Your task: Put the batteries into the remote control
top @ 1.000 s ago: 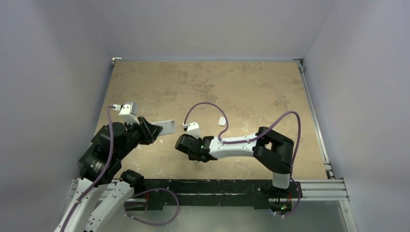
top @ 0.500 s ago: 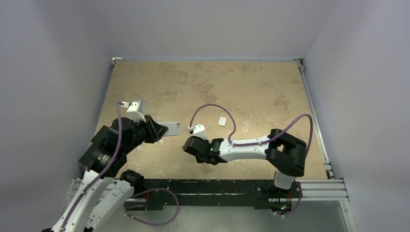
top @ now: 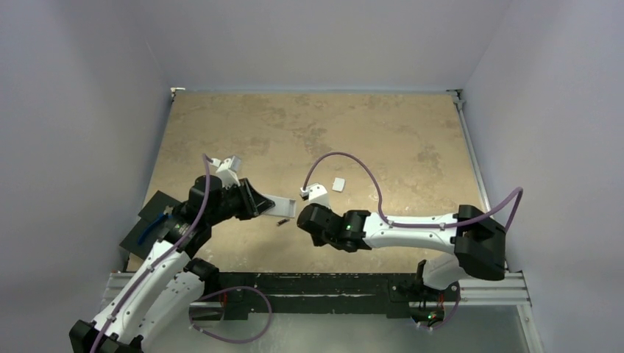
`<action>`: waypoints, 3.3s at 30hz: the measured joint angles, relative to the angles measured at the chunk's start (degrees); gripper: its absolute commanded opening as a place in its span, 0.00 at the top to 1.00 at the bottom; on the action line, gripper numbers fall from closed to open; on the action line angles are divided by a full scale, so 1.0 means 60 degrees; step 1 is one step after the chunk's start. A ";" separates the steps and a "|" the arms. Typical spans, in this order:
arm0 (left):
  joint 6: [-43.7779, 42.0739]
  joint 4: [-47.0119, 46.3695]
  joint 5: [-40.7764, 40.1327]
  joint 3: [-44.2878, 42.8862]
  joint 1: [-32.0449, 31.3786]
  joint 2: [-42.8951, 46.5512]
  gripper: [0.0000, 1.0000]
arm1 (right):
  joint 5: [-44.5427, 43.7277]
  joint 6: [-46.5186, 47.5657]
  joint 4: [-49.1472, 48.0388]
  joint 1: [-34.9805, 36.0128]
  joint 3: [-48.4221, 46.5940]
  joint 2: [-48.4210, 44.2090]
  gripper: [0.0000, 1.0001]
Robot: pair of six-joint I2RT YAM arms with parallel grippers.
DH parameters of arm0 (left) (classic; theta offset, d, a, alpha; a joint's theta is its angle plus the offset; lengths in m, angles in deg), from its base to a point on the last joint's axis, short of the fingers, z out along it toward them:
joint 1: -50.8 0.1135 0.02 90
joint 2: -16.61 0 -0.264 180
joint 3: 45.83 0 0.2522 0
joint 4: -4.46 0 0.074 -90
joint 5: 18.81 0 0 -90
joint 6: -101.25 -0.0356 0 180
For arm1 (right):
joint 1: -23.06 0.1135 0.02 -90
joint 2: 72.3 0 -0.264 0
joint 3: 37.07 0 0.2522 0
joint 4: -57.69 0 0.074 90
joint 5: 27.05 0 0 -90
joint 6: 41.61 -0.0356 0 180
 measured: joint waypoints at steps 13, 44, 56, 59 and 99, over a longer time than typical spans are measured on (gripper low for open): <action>0.0601 -0.1883 0.1512 0.0681 -0.0004 -0.1785 1.00 | -0.0036 0.0488 0.0335 -0.0211 0.0663 -0.1508 0.99; 0.3395 -0.4470 0.0710 0.3395 -0.0798 -0.1880 1.00 | 0.0135 0.0699 0.0419 -0.0652 0.0790 -0.1956 0.97; 0.4623 -0.5264 -0.0612 0.3967 -0.2025 -0.1876 0.80 | 0.0404 0.0743 0.0178 -0.0718 0.1013 -0.1676 0.97; 0.4841 -0.5304 -0.0943 0.3978 -0.2339 -0.1861 0.73 | 0.0495 0.0754 0.0076 -0.0754 0.1086 -0.1668 0.97; 0.5916 -0.3697 -0.3421 0.2699 -0.6666 -0.3734 0.36 | 0.1246 0.1297 -0.0164 -0.1118 0.1290 -0.1665 0.97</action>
